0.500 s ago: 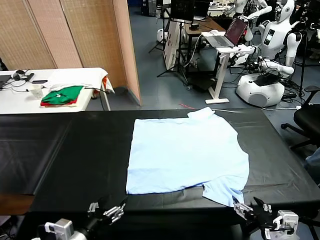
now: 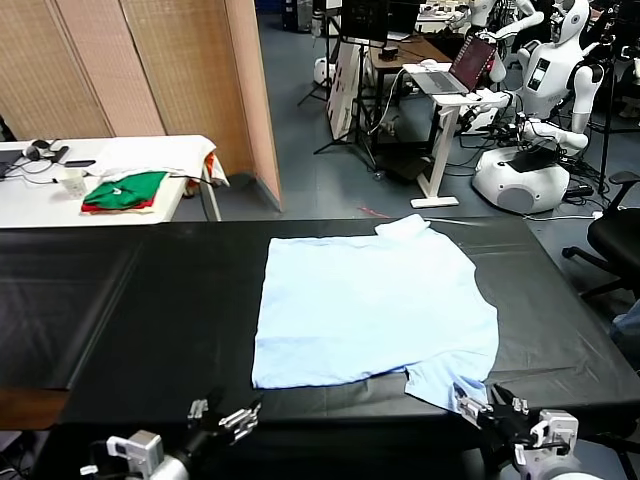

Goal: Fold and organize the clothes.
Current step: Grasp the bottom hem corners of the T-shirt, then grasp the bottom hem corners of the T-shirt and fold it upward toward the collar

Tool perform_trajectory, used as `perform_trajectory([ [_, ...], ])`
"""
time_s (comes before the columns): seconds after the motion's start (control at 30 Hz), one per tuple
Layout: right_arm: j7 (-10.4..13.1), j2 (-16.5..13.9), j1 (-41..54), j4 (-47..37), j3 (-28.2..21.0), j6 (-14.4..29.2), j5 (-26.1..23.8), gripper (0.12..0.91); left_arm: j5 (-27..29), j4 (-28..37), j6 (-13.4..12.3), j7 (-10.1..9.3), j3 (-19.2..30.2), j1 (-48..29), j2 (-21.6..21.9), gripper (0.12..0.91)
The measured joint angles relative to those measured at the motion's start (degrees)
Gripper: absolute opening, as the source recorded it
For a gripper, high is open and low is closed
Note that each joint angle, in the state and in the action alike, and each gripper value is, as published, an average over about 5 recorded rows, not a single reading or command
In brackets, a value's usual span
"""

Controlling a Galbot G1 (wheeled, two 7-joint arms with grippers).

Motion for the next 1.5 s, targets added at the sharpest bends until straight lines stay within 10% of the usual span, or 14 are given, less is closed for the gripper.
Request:
perform_trajectory([
  [0.2,-0.05,0.09,0.25,-0.43,-0.02,0.29,-0.34,0.542,1.36,1.28,-0.36,0.27,1.7,-1.08,-0.71,0.775],
  [0.57,-0.3,0.13,0.48,-0.73,-0.22,0.8,-1.09,0.197,2.65,2.55,-0.92,-0.09,2.71,-1.65,-0.96,0.208],
  [1.5,-0.49,0.26,-7.08,8.32,-1.92,1.88,-4.1,0.142,10.22,-5.38,-7.2,-3.17,-2.08,12.27,-3.8,0.146],
])
